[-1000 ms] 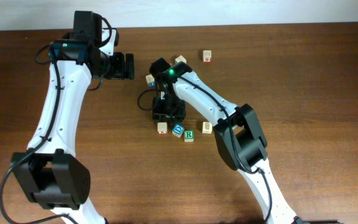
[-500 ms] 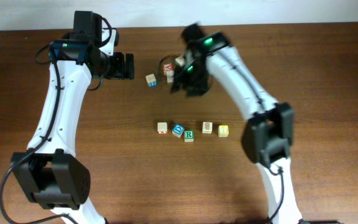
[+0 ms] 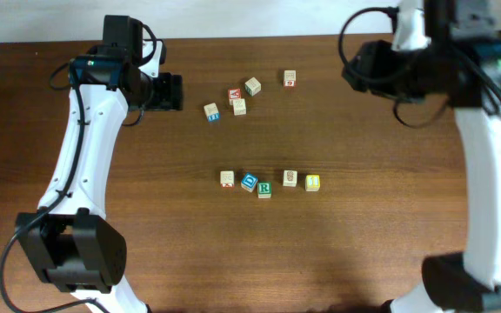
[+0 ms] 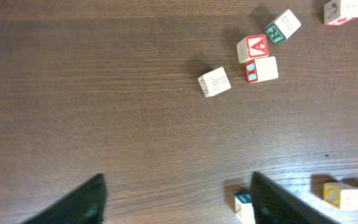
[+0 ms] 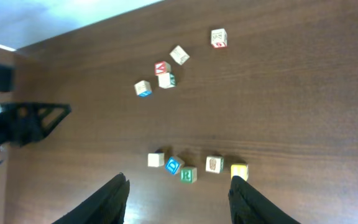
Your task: Rotate 5 blocks
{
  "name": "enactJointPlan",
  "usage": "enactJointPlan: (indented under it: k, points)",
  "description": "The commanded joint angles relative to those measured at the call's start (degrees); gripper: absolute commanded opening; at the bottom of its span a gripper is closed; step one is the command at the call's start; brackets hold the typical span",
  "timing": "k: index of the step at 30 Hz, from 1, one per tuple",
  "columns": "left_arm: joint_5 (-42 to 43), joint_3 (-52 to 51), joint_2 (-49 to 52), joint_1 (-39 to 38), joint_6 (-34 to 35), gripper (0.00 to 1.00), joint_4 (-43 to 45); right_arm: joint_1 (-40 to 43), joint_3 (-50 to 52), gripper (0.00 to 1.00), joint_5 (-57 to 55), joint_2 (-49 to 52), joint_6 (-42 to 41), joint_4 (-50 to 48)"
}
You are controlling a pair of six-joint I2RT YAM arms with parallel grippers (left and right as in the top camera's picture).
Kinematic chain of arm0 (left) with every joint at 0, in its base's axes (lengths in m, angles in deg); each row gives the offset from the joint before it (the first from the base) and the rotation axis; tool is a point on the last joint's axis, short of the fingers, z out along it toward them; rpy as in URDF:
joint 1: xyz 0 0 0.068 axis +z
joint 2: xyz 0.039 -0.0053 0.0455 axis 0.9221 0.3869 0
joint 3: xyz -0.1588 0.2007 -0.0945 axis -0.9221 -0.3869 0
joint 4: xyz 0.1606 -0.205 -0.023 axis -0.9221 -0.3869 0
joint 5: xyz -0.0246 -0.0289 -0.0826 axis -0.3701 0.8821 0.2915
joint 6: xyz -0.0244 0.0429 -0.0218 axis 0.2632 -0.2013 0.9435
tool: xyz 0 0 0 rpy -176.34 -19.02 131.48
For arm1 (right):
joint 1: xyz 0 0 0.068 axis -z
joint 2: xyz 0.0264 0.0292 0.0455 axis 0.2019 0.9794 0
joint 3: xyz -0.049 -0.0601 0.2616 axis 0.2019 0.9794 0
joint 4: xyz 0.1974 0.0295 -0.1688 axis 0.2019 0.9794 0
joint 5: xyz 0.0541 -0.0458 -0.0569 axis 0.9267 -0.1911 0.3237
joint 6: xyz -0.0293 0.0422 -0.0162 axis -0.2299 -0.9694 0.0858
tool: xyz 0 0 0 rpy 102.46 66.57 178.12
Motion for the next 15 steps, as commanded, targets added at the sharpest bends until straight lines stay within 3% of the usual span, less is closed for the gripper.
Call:
enactJointPlan:
  k: [1,7,11,13,15]
  points:
    - [-0.44,1.42,-1.88,0.24,3.63,0.59,-0.66,-0.11,-0.22,0.52,-2.03,-4.35,0.81,2.99]
    - [-8.31,1.42,-10.1,0.24,14.51,0.57,-3.02,-2.86,2.25,0.45,-2.75,-5.77,0.59,10.69]
    - [-9.6,1.38,-11.52,0.24,15.61,0.58,-4.59,-8.72,11.69,0.36,-3.21,-4.7,-2.54,6.95]
    - [-9.6,0.55,-11.41,0.26,15.61,0.59,-4.52,-11.93,18.64,0.26,-4.17,-4.09,-4.7,3.56]
    - [-9.92,0.28,-11.41,0.37,15.56,0.61,-4.5,-14.4,25.62,0.06,-4.22,-3.5,-6.1,-0.55]
